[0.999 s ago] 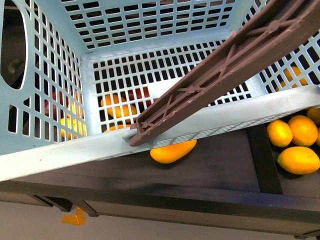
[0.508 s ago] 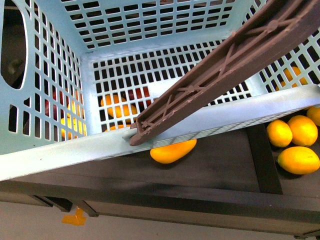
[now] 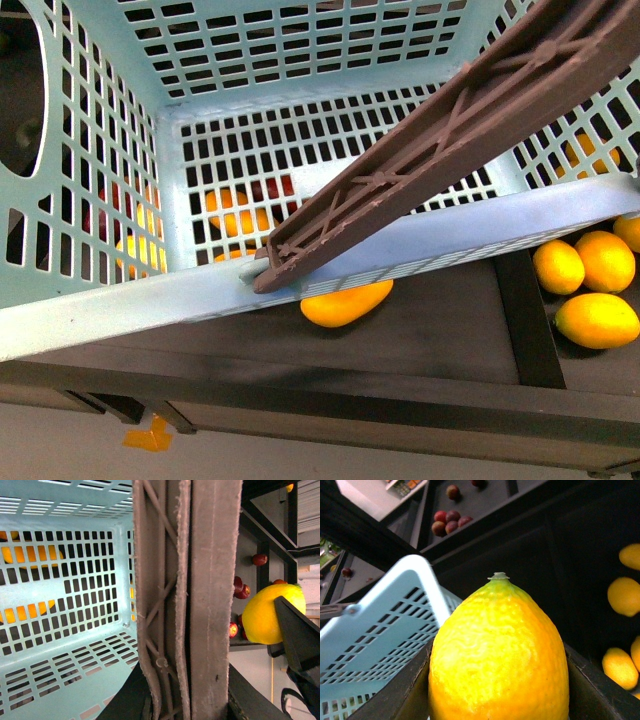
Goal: Pick lemon and mango into basket
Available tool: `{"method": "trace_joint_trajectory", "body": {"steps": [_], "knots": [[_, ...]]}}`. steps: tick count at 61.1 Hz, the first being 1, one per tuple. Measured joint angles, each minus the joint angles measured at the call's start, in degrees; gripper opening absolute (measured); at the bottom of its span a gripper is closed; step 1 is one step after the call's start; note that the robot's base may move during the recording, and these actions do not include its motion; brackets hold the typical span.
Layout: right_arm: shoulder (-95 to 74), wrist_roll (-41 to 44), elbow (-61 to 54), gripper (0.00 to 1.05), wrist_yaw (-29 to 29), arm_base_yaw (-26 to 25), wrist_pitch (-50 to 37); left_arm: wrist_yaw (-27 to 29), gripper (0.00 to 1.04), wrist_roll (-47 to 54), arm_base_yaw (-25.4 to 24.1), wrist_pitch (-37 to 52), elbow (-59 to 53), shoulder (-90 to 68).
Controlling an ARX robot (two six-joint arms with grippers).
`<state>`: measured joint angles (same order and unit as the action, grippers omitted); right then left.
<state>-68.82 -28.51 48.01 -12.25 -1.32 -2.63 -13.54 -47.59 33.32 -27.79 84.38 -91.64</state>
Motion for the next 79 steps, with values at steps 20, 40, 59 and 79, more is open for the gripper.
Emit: {"method": "trace_joint_trajectory", "body": {"steps": [20,40,59,79], "knots": [[-4.4,0.9,0.0,0.6,7.4,15.5,-4.0,0.0,0.19,0.0,0.0,0.0,0.0,0.0],[-5.7,3.7,-0.1,0.97,13.7,18.7,-9.6,0.0,0.19,0.0,0.0,0.0,0.0,0.0],[7.3,22.9,-16.2,0.61,18.6,7.6,-28.7,0.6,0.19,0.3,-0.1,-0.1,0.0,-0.2],[15.9,27.7,-30.8,0.07,14.8,4.7,-32.7,0.3,0.19,0.2,0.0,-0.1,0.0,-0.2]]}}
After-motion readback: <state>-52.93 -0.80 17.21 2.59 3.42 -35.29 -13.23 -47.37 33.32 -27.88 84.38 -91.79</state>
